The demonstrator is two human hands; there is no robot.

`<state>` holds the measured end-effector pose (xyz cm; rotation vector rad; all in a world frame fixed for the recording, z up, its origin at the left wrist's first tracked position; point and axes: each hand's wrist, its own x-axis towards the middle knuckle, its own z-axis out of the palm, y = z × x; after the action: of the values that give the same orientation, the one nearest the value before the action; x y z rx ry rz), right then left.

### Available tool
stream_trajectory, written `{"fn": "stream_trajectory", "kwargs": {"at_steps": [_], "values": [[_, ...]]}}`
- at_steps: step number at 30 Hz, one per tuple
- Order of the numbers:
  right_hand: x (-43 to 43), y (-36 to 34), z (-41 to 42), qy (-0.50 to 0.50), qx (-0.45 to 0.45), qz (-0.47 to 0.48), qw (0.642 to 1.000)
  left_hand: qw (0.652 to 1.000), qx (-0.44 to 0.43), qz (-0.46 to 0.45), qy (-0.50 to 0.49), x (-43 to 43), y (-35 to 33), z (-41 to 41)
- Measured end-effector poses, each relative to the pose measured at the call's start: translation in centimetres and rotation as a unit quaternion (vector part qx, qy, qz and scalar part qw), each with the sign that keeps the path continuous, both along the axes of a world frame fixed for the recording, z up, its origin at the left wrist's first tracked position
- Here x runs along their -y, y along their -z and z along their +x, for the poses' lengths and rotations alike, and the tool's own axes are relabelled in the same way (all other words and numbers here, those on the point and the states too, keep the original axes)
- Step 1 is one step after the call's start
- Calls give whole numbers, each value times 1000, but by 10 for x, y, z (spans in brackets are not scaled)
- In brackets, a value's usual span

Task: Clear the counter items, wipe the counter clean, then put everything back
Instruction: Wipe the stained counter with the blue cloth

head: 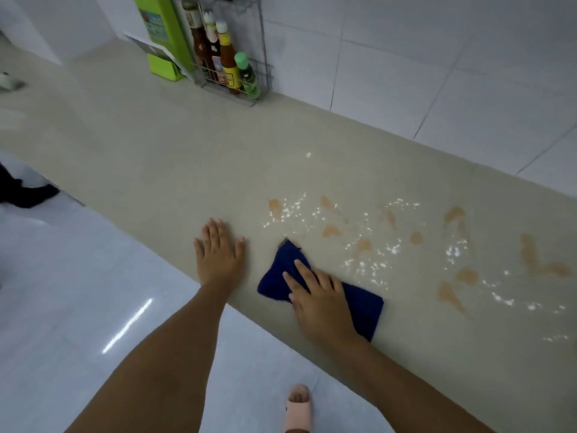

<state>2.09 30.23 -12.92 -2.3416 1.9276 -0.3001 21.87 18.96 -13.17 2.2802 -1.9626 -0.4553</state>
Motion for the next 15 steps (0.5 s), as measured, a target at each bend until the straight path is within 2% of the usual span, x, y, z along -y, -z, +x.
{"fn": "stream_trajectory", "kwargs": {"at_steps": [2, 5, 10, 13, 15], "values": [[46, -1, -2, -6, -5, 6, 1000, 1000, 8, -9, -6, 2, 2, -1], [92, -6, -25, 43, -5, 46, 998, 1000, -1, -18, -13, 2, 2, -2], [50, -5, -45, 123, -41, -12, 991, 999, 1, -23, -25, 4, 3, -1], [32, 4, -15, 77, -11, -41, 996, 1000, -5, -19, -24, 5, 4, 0], [52, 6, 12, 23, 1, -44, 999, 1000, -3, -20, -24, 4, 5, 1]]}}
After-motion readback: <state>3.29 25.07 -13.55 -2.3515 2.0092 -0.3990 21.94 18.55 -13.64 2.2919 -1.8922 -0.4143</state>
